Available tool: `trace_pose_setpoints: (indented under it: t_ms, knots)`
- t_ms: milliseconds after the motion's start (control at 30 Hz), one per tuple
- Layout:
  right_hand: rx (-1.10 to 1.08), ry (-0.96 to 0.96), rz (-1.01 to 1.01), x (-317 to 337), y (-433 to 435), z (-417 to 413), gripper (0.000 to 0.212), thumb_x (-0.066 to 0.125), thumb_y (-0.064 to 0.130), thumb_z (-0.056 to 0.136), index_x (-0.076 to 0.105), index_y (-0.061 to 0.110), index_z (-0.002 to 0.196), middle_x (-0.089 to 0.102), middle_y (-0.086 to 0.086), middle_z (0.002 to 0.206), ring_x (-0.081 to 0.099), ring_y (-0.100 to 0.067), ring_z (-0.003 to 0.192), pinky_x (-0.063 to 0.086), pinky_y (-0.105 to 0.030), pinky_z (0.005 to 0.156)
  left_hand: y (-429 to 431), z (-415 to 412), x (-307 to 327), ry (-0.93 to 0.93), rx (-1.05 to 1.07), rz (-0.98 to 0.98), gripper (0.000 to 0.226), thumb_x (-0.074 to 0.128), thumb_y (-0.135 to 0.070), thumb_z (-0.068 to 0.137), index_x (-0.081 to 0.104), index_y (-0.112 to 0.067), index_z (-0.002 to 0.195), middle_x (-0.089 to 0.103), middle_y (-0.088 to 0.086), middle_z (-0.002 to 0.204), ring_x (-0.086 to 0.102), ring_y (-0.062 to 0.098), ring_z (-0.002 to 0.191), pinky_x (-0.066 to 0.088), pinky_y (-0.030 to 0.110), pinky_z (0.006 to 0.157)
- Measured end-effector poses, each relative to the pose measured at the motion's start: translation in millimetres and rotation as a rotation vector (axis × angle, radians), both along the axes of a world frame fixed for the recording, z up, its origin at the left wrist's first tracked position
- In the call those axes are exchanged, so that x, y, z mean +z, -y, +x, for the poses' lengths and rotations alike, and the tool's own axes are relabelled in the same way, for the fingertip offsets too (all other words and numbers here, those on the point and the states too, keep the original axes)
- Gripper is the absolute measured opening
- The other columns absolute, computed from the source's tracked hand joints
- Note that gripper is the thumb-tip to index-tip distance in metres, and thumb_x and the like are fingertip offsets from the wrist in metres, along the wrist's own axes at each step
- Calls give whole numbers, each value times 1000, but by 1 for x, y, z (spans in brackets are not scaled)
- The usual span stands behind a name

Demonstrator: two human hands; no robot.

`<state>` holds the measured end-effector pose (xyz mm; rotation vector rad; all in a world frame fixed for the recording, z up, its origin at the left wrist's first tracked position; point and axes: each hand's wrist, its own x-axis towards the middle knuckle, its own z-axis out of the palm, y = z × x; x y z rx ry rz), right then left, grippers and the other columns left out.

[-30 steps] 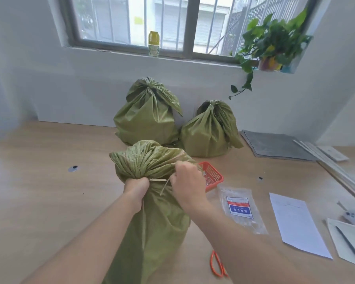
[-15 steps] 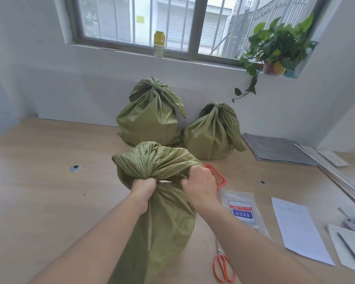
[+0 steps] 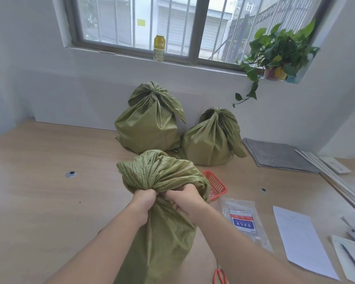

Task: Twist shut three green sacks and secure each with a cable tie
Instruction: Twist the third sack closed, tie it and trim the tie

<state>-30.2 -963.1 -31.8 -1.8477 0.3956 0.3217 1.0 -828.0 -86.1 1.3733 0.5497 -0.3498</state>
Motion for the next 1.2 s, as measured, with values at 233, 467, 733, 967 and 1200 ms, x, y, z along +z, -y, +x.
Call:
trace_pose_setpoints:
  t_ms: [233, 467, 733, 967, 1200]
  knots:
    - [-42, -70, 306, -7, -4, 4, 12, 72, -3, 84, 65, 3, 76, 58, -3, 56, 51, -14, 47, 40, -25, 51, -4, 26, -40, 0, 6, 6, 47, 68, -21, 66, 71, -7, 111, 75, 24, 99, 74, 42, 91, 61, 61, 80]
    - [-120, -137, 392, -11, -4, 10, 11, 72, -4, 82, 66, 4, 76, 56, -3, 56, 49, -12, 46, 39, -22, 47, -2, 24, -24, 21, 1, -19, 43, 64, -15, 66, 72, -5, 107, 76, 24, 97, 74, 41, 91, 61, 60, 83]
    - [-131, -116, 391, -14, -10, 9, 8, 75, -2, 83, 69, 3, 82, 58, -3, 58, 51, -12, 47, 42, -21, 45, -11, 28, -23, 35, -45, -35, 42, 63, -15, 67, 74, -6, 107, 77, 22, 98, 74, 40, 94, 60, 60, 87]
    - [-170, -315, 376, -1, -23, 14, 21, 75, 16, 94, 64, 8, 78, 55, 1, 58, 51, -7, 44, 44, -16, 44, -30, 25, -11, 97, -114, -64, 48, 72, -26, 67, 73, -7, 111, 79, 16, 100, 76, 36, 94, 61, 56, 88]
    - [-110, -299, 314, -3, -41, 11, 11, 77, 6, 90, 71, 6, 81, 67, -6, 70, 59, -14, 60, 53, -23, 61, -42, 15, -7, 138, -86, -96, 26, 66, -17, 83, 75, -11, 107, 79, 13, 97, 75, 36, 94, 61, 56, 88]
